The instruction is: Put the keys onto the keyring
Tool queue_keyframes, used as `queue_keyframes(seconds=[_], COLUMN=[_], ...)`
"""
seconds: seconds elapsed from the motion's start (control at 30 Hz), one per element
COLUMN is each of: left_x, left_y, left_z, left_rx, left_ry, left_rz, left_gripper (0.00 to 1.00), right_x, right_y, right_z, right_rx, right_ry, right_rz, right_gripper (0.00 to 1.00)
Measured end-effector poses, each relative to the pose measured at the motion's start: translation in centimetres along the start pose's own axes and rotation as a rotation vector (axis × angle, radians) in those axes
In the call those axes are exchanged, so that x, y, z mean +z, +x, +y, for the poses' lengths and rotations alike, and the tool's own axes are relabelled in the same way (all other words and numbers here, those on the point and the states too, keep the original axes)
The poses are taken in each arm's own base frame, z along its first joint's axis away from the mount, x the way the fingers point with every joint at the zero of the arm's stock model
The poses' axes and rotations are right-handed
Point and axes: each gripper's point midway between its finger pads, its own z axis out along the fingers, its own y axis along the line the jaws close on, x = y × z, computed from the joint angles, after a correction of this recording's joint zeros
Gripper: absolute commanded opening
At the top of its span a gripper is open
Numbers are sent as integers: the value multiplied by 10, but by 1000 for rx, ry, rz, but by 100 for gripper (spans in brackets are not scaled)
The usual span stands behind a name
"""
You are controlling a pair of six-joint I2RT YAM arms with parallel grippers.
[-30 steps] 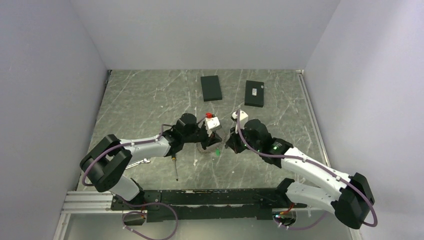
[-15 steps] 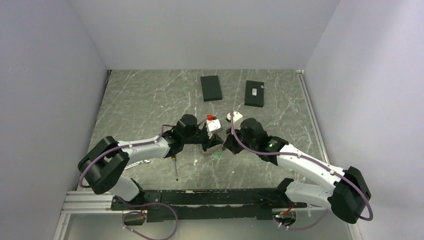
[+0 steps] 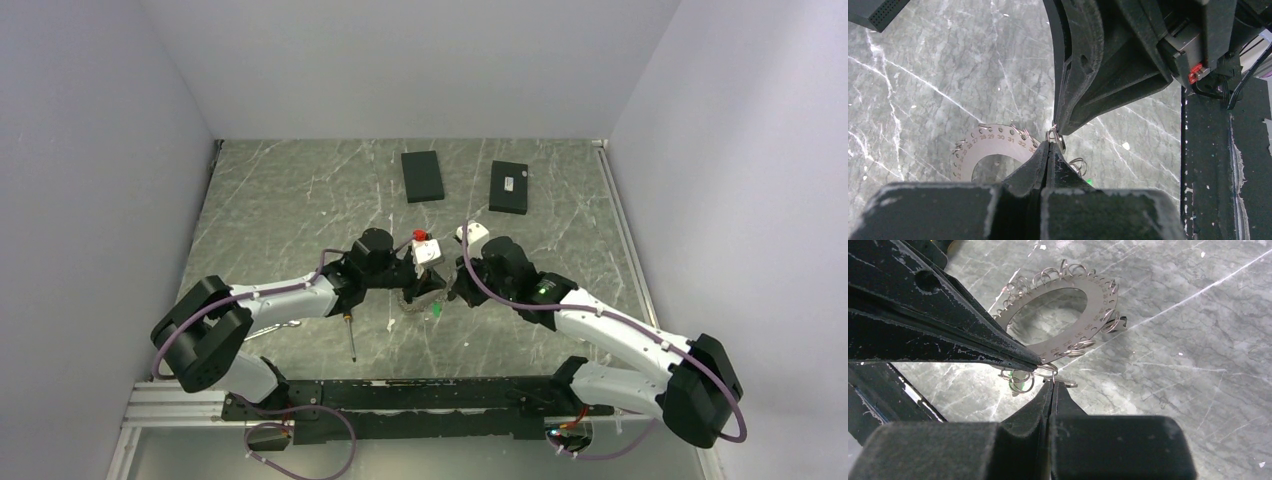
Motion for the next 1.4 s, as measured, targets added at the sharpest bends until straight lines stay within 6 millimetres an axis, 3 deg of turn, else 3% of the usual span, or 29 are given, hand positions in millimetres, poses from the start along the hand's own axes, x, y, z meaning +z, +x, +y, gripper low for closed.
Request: queue_keyframes(seconds=[0.8, 1.4], left_x=[0, -8], left_y=[1, -21], left_z=[-4, -7], left_rx=[6, 46], left_ry=[15, 13], left_rz=[3, -52], left_gripper=[0, 0], right_x=[-8, -11], right_y=[-8, -14], right_z=[11, 1], right_rx=[-18, 31], right_ry=[-63, -23], right_rz=[-30, -55], right_gripper=[0, 0])
